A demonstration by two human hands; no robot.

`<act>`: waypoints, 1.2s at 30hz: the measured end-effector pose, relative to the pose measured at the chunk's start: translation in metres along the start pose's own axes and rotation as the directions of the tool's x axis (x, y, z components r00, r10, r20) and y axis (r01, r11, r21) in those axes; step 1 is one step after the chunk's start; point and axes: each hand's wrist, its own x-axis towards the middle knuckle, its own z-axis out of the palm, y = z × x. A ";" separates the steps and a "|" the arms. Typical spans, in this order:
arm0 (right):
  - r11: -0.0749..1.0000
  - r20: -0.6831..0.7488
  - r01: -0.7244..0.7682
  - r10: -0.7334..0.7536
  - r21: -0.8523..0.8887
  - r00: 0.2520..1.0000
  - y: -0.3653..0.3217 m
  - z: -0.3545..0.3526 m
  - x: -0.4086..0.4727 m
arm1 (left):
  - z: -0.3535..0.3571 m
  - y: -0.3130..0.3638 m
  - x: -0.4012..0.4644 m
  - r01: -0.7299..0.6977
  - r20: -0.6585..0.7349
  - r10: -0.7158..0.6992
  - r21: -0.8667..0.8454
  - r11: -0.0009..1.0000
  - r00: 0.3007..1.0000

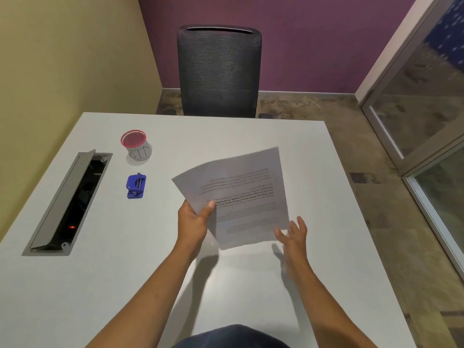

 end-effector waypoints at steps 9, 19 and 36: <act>0.950 0.384 -0.105 -0.017 0.293 0.923 -0.002 -0.004 0.001 | 0.017 0.002 -0.012 0.148 0.074 -0.131 -0.308 0.940 0.989; 0.998 0.170 0.034 -0.042 0.051 0.984 -0.016 -0.013 0.018 | -0.027 -0.012 0.000 0.196 0.086 -0.178 -0.313 0.929 0.980; 0.919 0.147 0.281 -0.249 -0.277 0.957 -0.046 -0.010 0.023 | -0.059 0.010 0.031 0.048 0.211 -0.081 0.157 0.986 0.974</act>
